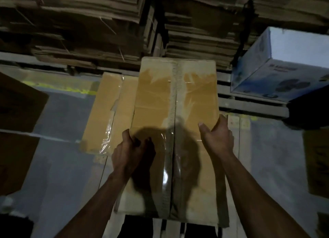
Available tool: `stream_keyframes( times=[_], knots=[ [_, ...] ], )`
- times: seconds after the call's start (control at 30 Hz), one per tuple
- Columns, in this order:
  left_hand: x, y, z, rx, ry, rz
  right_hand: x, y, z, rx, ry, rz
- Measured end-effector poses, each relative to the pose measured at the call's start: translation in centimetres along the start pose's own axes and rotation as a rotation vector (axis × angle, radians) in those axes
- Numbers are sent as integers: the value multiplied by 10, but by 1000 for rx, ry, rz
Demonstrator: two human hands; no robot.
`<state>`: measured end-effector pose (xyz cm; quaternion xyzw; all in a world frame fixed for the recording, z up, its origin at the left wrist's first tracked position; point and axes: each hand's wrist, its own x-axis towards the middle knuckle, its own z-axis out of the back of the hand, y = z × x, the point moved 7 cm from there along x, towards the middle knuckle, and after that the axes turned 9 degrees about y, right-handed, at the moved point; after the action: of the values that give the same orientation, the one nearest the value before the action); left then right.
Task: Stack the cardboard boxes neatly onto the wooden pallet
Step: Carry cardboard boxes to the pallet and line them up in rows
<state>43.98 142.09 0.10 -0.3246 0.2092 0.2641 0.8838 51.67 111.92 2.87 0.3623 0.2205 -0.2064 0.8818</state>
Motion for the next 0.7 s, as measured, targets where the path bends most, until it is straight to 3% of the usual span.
stream_keyframes(
  times=[0.23,0.37,0.7],
  knots=[
    [79,63,-69,88,7,75,74,-63,-93,-1,11,-31],
    [116,84,-107,51,22,31,115,-91,-133,25,11,-26],
    [205,133,-160,-24,100,-1,191,-116,-215,81,-25,-2]
  ],
)
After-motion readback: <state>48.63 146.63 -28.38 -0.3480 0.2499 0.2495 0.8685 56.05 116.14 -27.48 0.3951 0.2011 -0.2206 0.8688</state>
